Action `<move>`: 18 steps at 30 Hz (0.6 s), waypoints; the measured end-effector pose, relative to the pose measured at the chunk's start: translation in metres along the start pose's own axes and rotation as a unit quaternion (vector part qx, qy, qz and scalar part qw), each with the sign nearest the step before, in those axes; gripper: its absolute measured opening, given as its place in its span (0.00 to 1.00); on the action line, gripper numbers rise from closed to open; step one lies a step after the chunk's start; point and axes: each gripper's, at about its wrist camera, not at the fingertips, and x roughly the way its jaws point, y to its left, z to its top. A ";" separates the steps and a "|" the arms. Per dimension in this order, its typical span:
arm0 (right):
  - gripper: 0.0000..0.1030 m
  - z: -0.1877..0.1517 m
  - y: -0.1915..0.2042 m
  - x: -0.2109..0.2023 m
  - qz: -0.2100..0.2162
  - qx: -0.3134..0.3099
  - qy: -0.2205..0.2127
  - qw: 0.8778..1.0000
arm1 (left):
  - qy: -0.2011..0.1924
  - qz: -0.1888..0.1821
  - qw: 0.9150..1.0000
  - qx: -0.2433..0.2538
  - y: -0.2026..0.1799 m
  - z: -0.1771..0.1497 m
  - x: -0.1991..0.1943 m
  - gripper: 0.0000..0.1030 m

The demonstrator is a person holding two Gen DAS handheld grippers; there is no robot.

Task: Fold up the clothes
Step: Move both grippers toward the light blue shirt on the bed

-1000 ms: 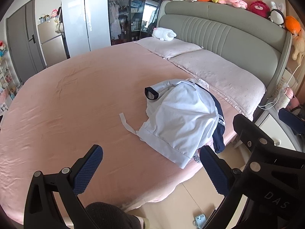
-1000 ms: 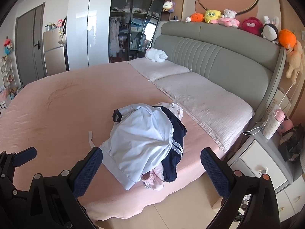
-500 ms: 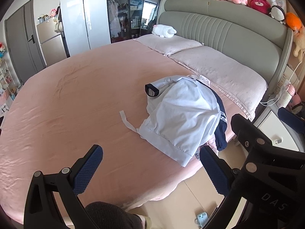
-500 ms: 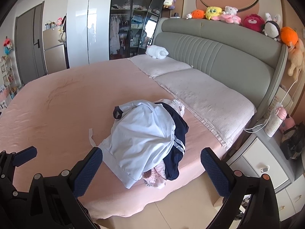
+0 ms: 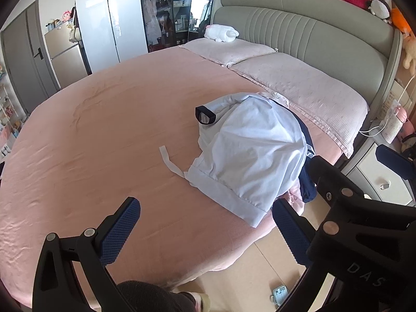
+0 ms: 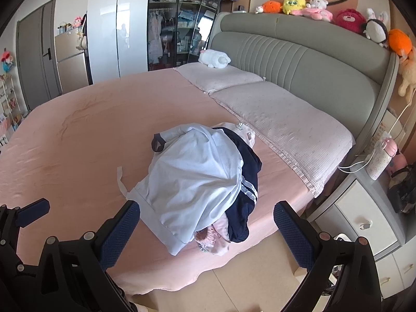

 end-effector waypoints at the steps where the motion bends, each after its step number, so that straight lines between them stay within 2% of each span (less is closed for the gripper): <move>1: 1.00 0.001 0.000 0.003 0.000 0.001 0.002 1.000 | 0.001 0.001 1.000 0.001 0.000 0.002 0.003 1.00; 9: 1.00 0.010 -0.005 0.029 -0.004 0.008 0.015 1.000 | 0.007 0.007 1.000 0.006 -0.001 0.015 0.030 1.00; 18: 1.00 0.012 -0.016 0.069 -0.016 0.017 0.044 0.999 | 0.027 -0.007 0.999 0.020 -0.007 0.023 0.076 1.00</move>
